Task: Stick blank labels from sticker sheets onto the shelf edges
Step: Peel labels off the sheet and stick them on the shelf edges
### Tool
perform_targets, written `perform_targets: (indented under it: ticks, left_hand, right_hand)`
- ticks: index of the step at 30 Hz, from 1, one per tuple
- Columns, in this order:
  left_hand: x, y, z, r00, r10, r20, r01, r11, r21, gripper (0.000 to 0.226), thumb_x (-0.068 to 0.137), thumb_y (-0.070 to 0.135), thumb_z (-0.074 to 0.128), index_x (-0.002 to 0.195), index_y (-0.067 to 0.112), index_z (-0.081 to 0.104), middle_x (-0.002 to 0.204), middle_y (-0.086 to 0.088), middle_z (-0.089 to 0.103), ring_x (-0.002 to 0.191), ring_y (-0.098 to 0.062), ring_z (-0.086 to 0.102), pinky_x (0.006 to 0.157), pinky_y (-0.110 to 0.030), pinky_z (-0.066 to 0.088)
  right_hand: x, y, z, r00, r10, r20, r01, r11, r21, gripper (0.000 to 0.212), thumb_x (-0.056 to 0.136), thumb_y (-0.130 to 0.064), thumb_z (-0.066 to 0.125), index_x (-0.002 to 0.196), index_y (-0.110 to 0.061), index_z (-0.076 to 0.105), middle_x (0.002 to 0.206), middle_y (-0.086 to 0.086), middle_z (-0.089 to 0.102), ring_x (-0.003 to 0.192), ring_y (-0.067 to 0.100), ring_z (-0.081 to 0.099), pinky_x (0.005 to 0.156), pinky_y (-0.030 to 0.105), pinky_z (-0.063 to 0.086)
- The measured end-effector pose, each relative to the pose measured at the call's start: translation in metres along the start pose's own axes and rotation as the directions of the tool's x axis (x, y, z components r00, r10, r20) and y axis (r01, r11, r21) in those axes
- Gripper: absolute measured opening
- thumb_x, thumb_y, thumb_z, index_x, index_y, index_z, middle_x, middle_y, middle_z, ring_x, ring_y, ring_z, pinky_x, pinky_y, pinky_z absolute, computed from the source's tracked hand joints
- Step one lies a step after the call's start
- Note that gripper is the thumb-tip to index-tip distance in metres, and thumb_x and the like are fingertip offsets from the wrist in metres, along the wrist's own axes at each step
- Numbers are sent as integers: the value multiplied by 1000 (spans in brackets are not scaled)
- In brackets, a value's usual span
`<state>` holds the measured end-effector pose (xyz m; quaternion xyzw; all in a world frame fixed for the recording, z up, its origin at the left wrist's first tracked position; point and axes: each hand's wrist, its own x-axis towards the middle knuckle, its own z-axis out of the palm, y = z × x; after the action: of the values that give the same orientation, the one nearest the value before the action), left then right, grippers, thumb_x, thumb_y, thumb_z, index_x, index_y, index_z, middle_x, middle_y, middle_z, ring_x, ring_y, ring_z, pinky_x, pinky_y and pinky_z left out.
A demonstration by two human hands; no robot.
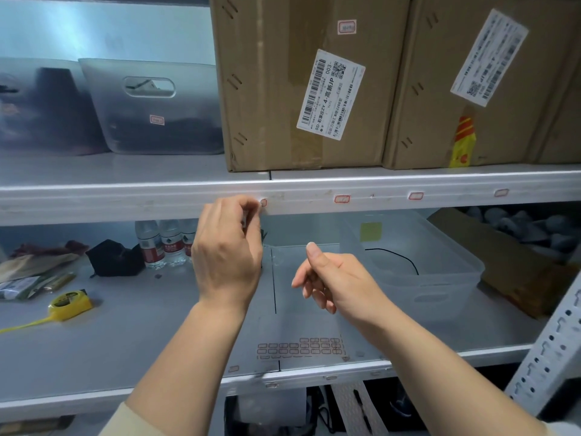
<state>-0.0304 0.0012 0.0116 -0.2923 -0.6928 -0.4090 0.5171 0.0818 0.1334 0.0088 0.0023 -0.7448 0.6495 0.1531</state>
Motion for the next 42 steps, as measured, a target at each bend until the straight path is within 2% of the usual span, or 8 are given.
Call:
perform_targets:
  ticks: [4, 10, 16, 19, 23, 28, 33, 42]
  left_hand:
    - [-1, 2, 3, 996, -71, -44, 69, 996, -48, 15, 96, 20, 72, 98, 9, 63, 87, 1, 65, 69, -17, 51, 65, -24, 39]
    - [0, 1, 2, 994, -81, -69, 76, 995, -69, 23, 95, 19, 74, 82, 8, 59, 71, -2, 57, 63, -26, 53, 58, -42, 43]
    - [-5, 12, -5, 997, -49, -63, 44, 996, -79, 20, 93, 13, 75, 79, 9, 61, 67, 2, 51, 61, -25, 50, 56, -42, 42]
    - [-10, 27, -7, 997, -53, 48, 61, 983, -171, 19, 91, 16, 77, 81, 14, 62, 70, 7, 56, 60, -22, 53, 56, -42, 46]
    - [-13, 52, -8, 936, -196, 294, 316, 835, -450, 34, 86, 28, 80, 80, 39, 49, 81, 9, 73, 58, -23, 58, 54, -38, 52]
    - [-13, 64, -2, 866, -180, 466, 453, 677, -580, 29, 82, 30, 77, 81, 38, 49, 86, 5, 76, 57, -13, 47, 55, -28, 46]
    - [-17, 66, 7, 843, -197, 501, 498, 640, -585, 28, 83, 21, 79, 83, 31, 53, 85, 4, 76, 57, -7, 45, 54, -20, 44]
    - [-22, 70, 20, 850, -259, 458, 504, 652, -567, 19, 82, 28, 82, 95, 30, 67, 87, 9, 75, 62, -4, 50, 59, -13, 46]
  right_hand:
    - [-2, -2, -2, 1000, 1, -4, -1, 1000, 6, 53, 89, -54, 47, 68, -13, 72, 55, -2, 58, 42, 1, 48, 42, 11, 35]
    - [-3, 2, -9, 1000, 2, -21, -2, 1000, -28, 50, 105, -39, 48, 68, -15, 72, 58, -1, 59, 43, 2, 47, 42, 10, 35]
    - [-2, 8, -16, 998, -24, -59, 21, 998, -54, 43, 93, -55, 54, 68, -26, 74, 57, -8, 60, 46, 6, 47, 46, 13, 36]
    - [0, 12, -20, 980, -138, -144, 125, 987, -96, 35, 82, -60, 60, 76, -29, 74, 61, -11, 64, 53, 3, 51, 55, 17, 41]
    - [-1, 11, -28, 930, -265, -254, 257, 964, -64, 24, 78, -51, 70, 96, -35, 75, 79, -4, 68, 65, 10, 55, 59, 23, 43]
    - [-8, 3, -39, 894, -323, -310, 346, 938, 21, 11, 83, -25, 77, 91, -18, 77, 78, -5, 71, 53, 8, 47, 53, 12, 41]
    - [-9, 4, -47, 880, -339, -333, 368, 930, 26, 9, 89, -3, 75, 82, -9, 74, 67, -10, 70, 52, -2, 56, 56, 10, 43]
    - [-11, 9, -55, 860, -345, -376, 381, 924, 24, 13, 87, -8, 78, 79, -18, 78, 74, -2, 77, 72, 16, 66, 71, 24, 56]
